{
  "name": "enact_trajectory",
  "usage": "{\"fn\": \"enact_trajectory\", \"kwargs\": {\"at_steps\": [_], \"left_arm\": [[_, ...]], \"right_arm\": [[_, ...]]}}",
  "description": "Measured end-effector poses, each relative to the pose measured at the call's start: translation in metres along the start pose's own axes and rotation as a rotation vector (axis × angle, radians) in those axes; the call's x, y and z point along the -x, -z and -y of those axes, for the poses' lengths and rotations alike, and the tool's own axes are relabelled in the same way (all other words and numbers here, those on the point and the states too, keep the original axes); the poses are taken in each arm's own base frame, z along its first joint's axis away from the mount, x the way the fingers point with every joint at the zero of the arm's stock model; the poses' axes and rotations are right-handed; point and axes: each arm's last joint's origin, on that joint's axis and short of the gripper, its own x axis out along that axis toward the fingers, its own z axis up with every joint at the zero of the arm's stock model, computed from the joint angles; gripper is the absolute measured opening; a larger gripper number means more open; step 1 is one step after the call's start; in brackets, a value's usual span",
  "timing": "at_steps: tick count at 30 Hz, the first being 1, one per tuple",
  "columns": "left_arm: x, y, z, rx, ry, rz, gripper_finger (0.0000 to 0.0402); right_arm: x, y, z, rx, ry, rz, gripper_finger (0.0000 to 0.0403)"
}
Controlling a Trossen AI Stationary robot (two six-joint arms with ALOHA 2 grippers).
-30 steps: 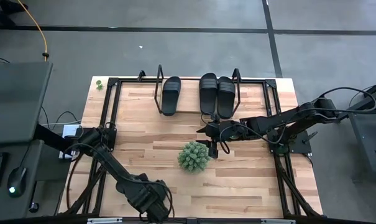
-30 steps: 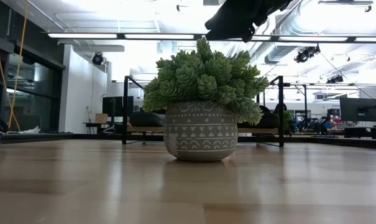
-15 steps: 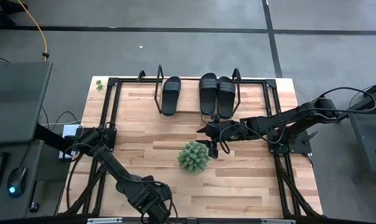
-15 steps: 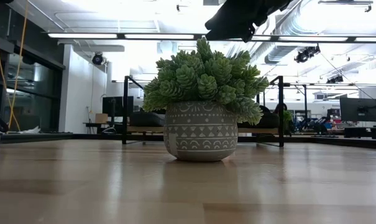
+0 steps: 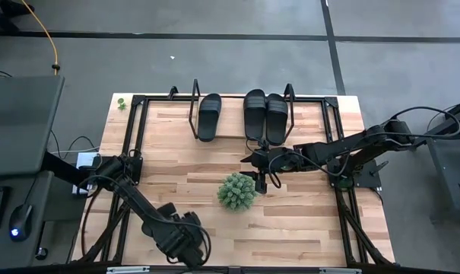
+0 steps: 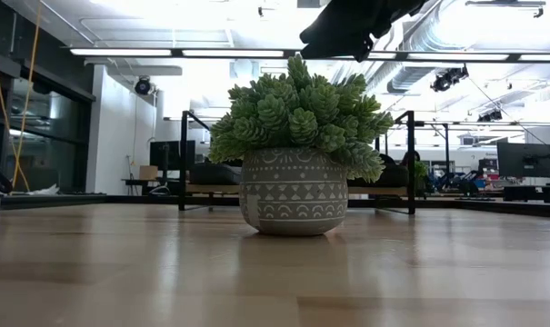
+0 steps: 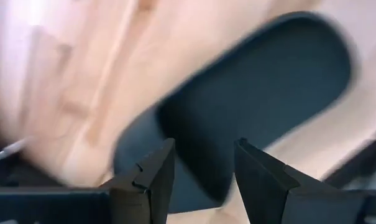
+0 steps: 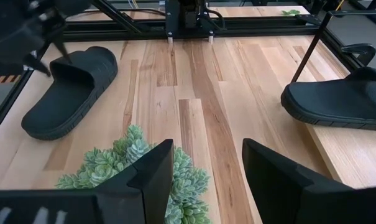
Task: Pick and place slides into the shelf
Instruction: Put the black slide on the shelf
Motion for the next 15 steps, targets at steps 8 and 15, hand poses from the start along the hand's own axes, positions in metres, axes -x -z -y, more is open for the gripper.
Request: {"fn": "enact_trajectory", "kwargs": {"at_steps": [8,15], "left_arm": [[0.0001,0.0009,-0.0035,-0.002,-0.036,-0.008,0.015],[0.0001,0.0007,-0.0025,-0.058,-0.024,-0.01,0.015]], "right_arm": [[0.0,0.0,0.0001,0.0,0.0,0.0,0.0183],[0.0,0.0,0.0,0.0,0.0,0.0,0.0183]]}}
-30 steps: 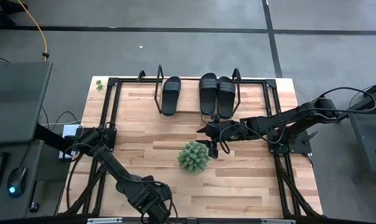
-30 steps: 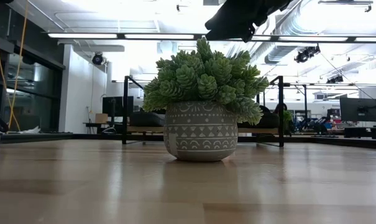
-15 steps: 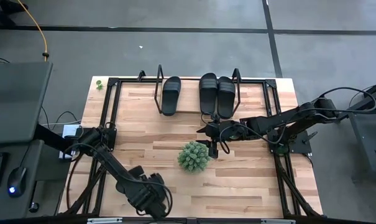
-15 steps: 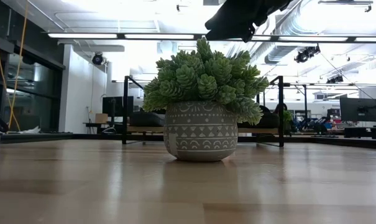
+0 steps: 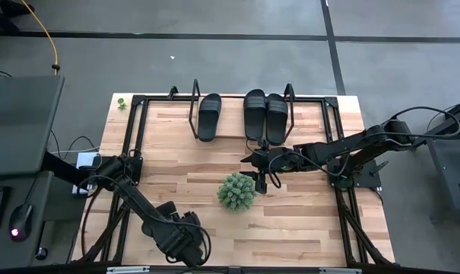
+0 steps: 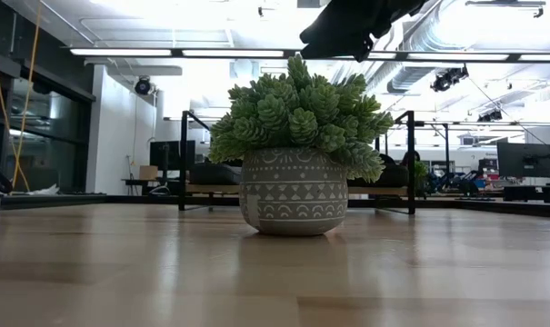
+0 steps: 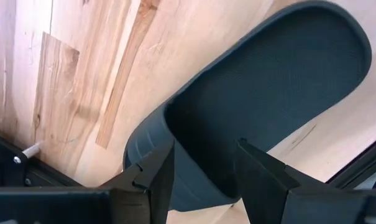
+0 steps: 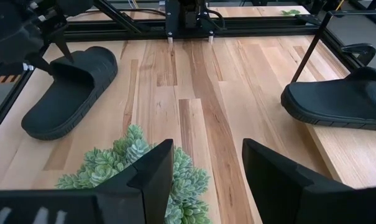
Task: Pick and place slides into the shelf
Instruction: Put the black slide on the shelf
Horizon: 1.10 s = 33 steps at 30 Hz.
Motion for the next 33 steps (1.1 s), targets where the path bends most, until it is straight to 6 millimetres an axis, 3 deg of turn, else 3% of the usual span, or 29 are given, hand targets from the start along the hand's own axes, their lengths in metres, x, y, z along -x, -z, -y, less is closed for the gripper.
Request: {"fn": "enact_trajectory", "kwargs": {"at_steps": [12,18,33], "left_arm": [[0.0,-0.004,0.003,-0.019,0.012,0.086,0.015],[0.0,-0.003,0.007,-0.014,0.057,0.062,0.015],[-0.022,0.005,-0.008,0.123,-0.094,-0.065,0.015]], "right_arm": [[0.0,0.0,0.0,0.0,0.0,0.0,0.0183],[0.0,0.0,0.0,0.0,0.0,0.0,0.0183],[0.0,0.0,0.0,0.0,0.0,0.0,0.0183]]}}
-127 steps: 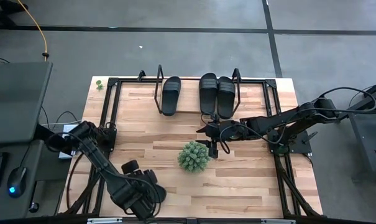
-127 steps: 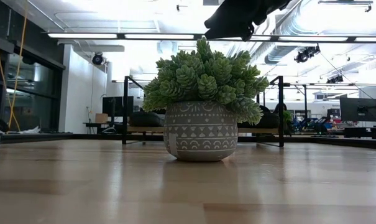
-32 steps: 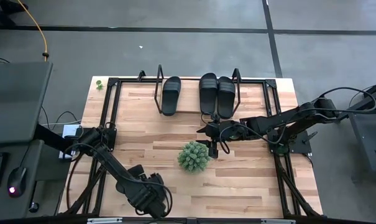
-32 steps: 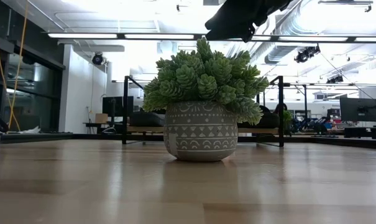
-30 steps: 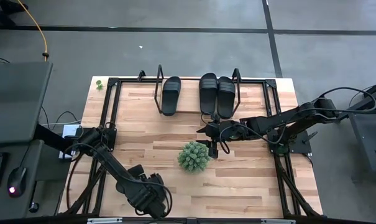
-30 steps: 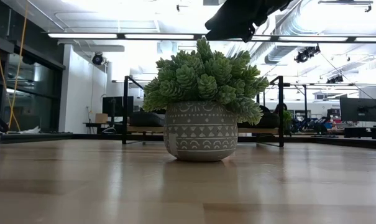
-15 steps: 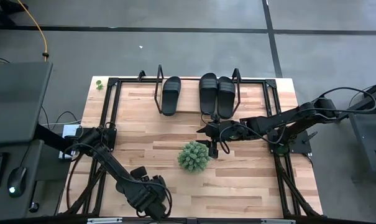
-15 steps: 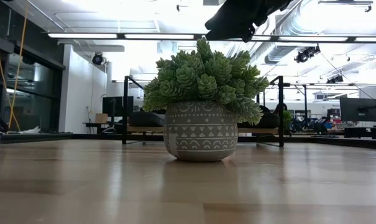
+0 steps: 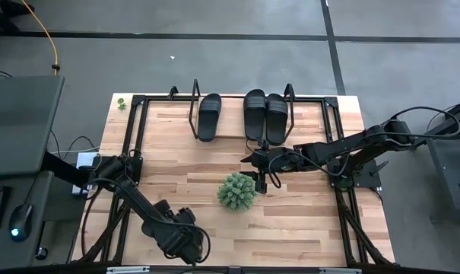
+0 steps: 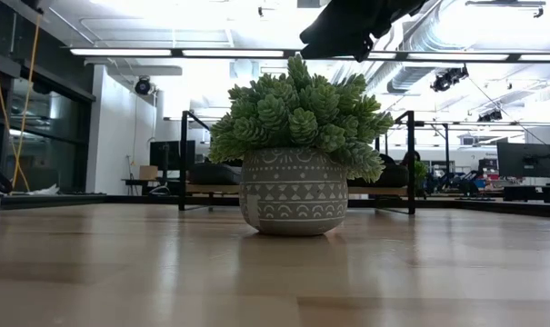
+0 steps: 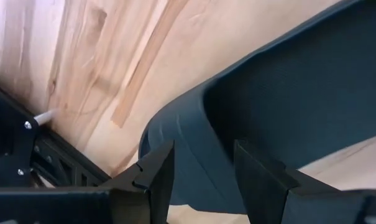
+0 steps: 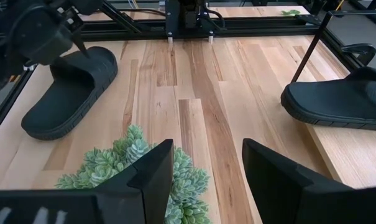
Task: Pick and place slides into the shelf
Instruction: Put the black slide on the shelf
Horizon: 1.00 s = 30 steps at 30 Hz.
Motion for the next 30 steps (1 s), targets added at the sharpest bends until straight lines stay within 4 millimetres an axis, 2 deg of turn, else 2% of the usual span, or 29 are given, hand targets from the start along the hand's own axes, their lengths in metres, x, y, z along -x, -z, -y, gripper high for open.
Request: {"fn": "enact_trajectory", "kwargs": {"at_steps": [8,20,30], "left_arm": [[-0.008,0.001,0.001,0.003,0.007,-0.031,0.015],[-0.008,0.001,0.002,0.019,0.012,-0.03,0.015],[-0.028,0.0,0.013,0.018,-0.063,-0.104,0.015]], "right_arm": [[0.0,0.0,0.0,0.0,0.0,0.0,0.0183],[0.0,0.0,0.0,0.0,0.0,0.0,0.0183],[0.0,0.0,0.0,0.001,0.0,-0.003,0.0183]]}}
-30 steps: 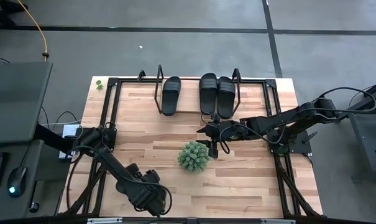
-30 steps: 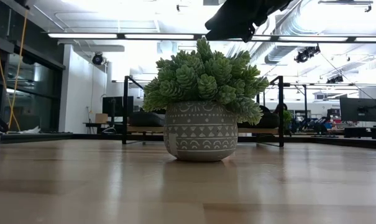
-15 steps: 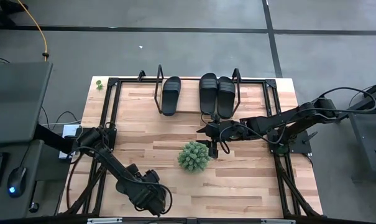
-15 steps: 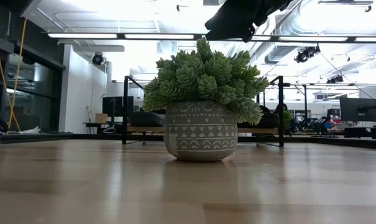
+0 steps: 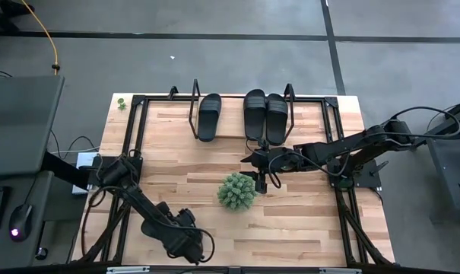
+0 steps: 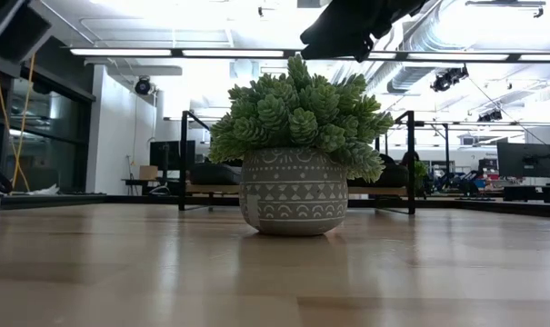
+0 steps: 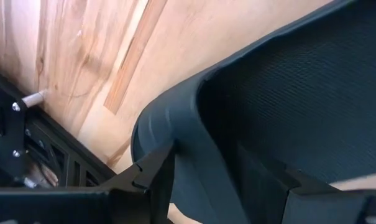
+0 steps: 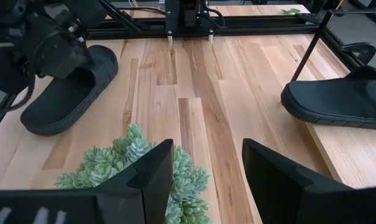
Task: Pick and place slides into the shelf
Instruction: Put the black slide on the shelf
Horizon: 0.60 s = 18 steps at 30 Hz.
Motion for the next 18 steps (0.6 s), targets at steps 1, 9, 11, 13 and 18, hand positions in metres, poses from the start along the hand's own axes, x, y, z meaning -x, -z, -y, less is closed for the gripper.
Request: {"fn": "enact_trajectory", "kwargs": {"at_steps": [1,9,11,13,18], "left_arm": [[-0.0019,-0.0002,0.0011,0.001,-0.008,-0.008,0.015],[-0.0051,0.0002,-0.0003,0.013,-0.052,-0.032,0.015],[-0.0055,0.0007,-0.0015,0.014,-0.068,-0.037,0.015],[-0.0057,0.0014,-0.003,0.015,-0.083,-0.051,0.015],[-0.0056,0.0021,-0.0045,0.016,-0.098,-0.063,0.015]], "right_arm": [[0.0,0.0,0.0001,0.0,0.0,0.0,0.0183],[0.0,0.0,0.0,0.0,0.0,0.0,0.0183],[0.0,0.0001,0.0001,0.0,0.0,-0.001,0.0183],[0.0,0.0001,0.0,0.0,0.0,-0.001,0.0183],[0.0,0.0001,0.0001,0.0,0.0,-0.001,0.0183]]}}
